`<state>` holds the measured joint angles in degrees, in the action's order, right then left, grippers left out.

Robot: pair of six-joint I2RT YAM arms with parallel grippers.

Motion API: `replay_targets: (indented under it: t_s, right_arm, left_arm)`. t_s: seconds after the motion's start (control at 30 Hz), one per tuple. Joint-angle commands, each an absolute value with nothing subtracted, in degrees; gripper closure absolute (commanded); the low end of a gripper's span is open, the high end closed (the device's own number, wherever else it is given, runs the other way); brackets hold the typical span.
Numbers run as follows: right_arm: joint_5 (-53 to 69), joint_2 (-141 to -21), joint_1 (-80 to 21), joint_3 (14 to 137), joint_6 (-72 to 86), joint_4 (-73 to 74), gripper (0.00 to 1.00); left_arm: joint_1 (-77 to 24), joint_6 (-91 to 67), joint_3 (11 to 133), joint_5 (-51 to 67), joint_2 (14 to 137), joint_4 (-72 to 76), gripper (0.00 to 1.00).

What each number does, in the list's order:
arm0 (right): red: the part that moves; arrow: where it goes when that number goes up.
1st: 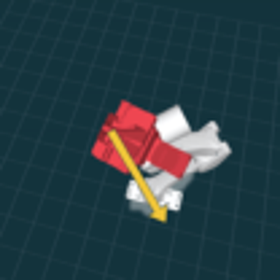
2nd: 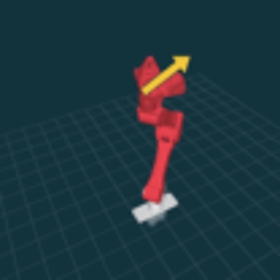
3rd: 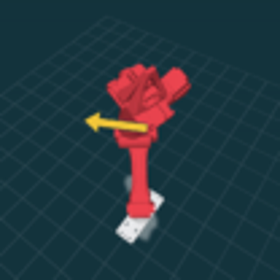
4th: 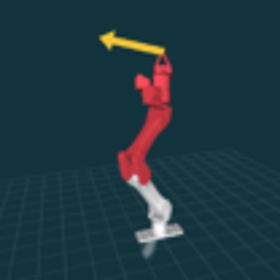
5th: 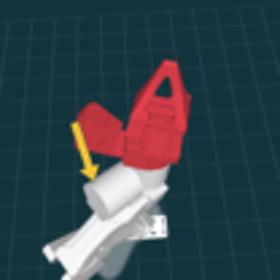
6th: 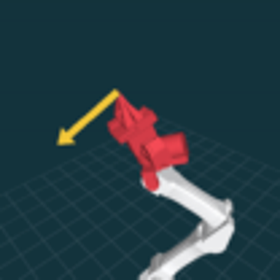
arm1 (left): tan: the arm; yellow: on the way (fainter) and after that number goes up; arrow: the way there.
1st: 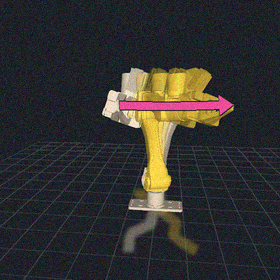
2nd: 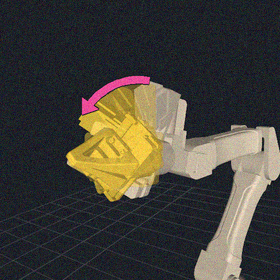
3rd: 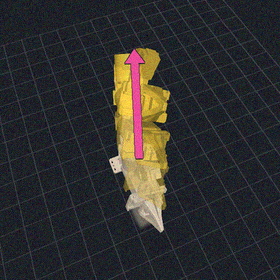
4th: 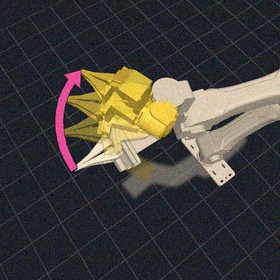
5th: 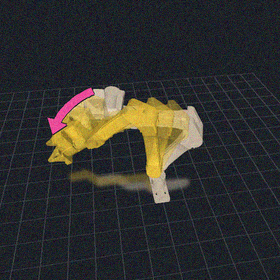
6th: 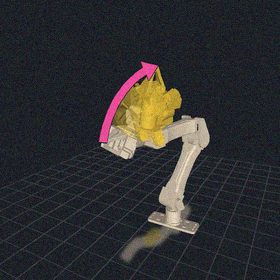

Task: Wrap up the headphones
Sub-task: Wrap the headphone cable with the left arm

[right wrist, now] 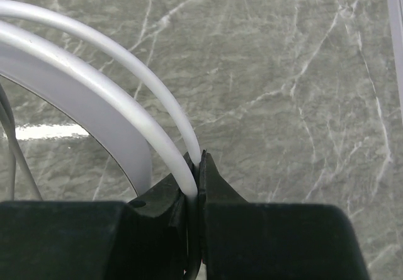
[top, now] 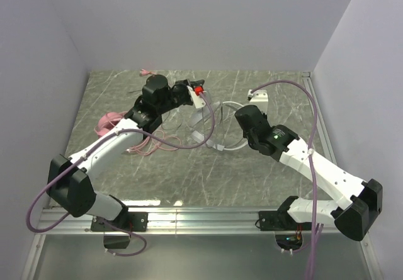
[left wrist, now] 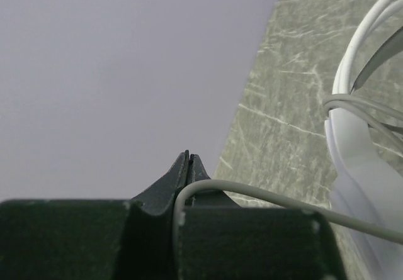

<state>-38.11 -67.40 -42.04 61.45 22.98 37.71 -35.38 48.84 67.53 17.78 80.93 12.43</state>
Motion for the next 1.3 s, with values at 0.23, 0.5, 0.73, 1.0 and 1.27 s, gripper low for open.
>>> replay_targets:
  t_s: [0.23,0.5,0.73,1.0,1.27]
  right_arm:
    - [-32.27,-59.87,-44.65,59.24,18.90,31.83,1.00]
    - [-23.39,-53.44,-45.18,57.92,16.44,28.21,1.00]
    - [-20.57,-49.40,-45.18,57.83,15.56,27.33,1.00]
    - [-18.99,-48.17,-45.18,58.53,15.38,27.25,1.00]
    - [-16.53,-47.46,-45.18,61.25,16.52,26.19,1.00]
  left_arm:
    - [-28.22,39.04,78.49,42.79,85.61,10.43,0.99]
    - [-26.02,26.21,79.63,51.49,89.12,13.97,0.98]
    - [-25.58,15.65,75.94,55.45,89.65,22.67,0.95]
    - [-25.58,4.85,76.73,61.78,90.88,24.87,0.89]
    - [-25.66,-4.91,74.89,61.62,94.30,30.84,0.89]
